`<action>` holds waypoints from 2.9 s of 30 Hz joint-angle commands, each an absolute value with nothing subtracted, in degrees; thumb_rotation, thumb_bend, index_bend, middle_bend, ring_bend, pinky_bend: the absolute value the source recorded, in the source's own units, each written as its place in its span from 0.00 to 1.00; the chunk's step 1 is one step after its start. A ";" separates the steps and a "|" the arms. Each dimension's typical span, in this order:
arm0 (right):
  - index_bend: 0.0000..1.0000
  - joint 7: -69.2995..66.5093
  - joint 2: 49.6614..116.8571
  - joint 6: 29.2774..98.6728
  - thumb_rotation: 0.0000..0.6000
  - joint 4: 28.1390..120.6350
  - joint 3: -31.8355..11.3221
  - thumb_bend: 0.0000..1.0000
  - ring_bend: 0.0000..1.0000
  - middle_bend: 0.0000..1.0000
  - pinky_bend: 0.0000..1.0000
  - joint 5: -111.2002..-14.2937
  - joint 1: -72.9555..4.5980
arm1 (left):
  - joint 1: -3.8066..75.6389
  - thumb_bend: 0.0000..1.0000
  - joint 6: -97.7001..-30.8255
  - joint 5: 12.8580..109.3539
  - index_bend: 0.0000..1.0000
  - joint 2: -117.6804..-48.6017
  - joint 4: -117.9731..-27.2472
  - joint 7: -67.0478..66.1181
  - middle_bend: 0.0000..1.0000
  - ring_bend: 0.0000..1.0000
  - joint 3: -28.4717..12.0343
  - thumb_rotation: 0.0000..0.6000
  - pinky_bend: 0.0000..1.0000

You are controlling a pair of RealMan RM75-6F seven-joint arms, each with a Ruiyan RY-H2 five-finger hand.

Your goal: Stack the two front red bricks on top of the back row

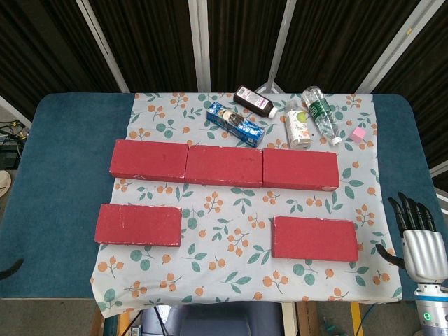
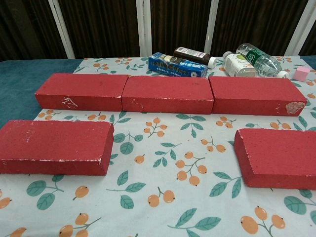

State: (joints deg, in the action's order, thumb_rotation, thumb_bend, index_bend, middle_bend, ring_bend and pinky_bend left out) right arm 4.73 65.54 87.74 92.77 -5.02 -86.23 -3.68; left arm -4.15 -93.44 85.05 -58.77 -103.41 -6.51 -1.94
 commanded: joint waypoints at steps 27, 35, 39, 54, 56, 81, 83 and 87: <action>0.00 3.29 61.95 81.90 1.00 97.36 -2.15 0.21 0.01 0.00 0.01 -85.04 -3.97 | -5.62 0.00 -95.37 87.51 0.06 -57.52 -104.12 -5.57 0.00 0.00 -0.57 1.00 0.11; 0.00 1.18 57.15 75.38 1.00 104.51 0.46 0.20 0.00 0.00 0.00 -84.24 -5.28 | -6.13 0.00 -95.79 86.86 0.06 -56.81 -104.14 -3.86 0.00 0.00 -0.74 1.00 0.11; 0.00 5.75 57.45 72.84 1.00 107.71 0.26 0.20 0.00 0.00 0.00 -81.46 -6.43 | -6.01 0.00 -95.38 86.37 0.06 -56.65 -104.27 -3.70 0.00 0.00 -0.89 1.00 0.11; 0.00 27.93 64.12 69.51 1.00 116.85 -2.09 0.20 0.00 0.00 0.00 -66.60 -12.07 | -5.37 0.00 -93.73 86.37 0.06 -56.00 -103.99 -2.36 0.00 0.00 -0.74 1.00 0.11; 0.00 29.89 65.04 69.84 1.00 116.93 -2.28 0.20 0.00 0.00 0.00 -65.73 -12.68 | -5.38 0.00 -93.77 86.24 0.06 -55.92 -103.92 -1.95 0.00 0.00 -0.83 1.00 0.11; 0.00 41.61 72.90 67.60 1.00 114.12 -3.53 0.20 0.00 0.00 0.00 -54.12 -20.93 | -4.93 0.00 -92.74 85.07 0.06 -56.36 -104.51 -3.69 0.00 0.00 -1.10 1.00 0.11; 0.00 42.06 73.39 67.39 1.00 113.79 -3.65 0.20 0.00 0.00 0.00 -53.43 -21.67 | -4.89 0.00 -92.66 85.01 0.06 -56.41 -104.50 -3.83 0.00 0.00 -1.10 1.00 0.11; 0.00 43.16 74.09 67.33 1.00 113.42 -3.69 0.20 0.00 0.00 0.00 -52.45 -22.92 | -4.84 0.00 -92.60 84.63 0.06 -56.54 -104.60 -4.24 0.00 0.00 -1.25 1.00 0.11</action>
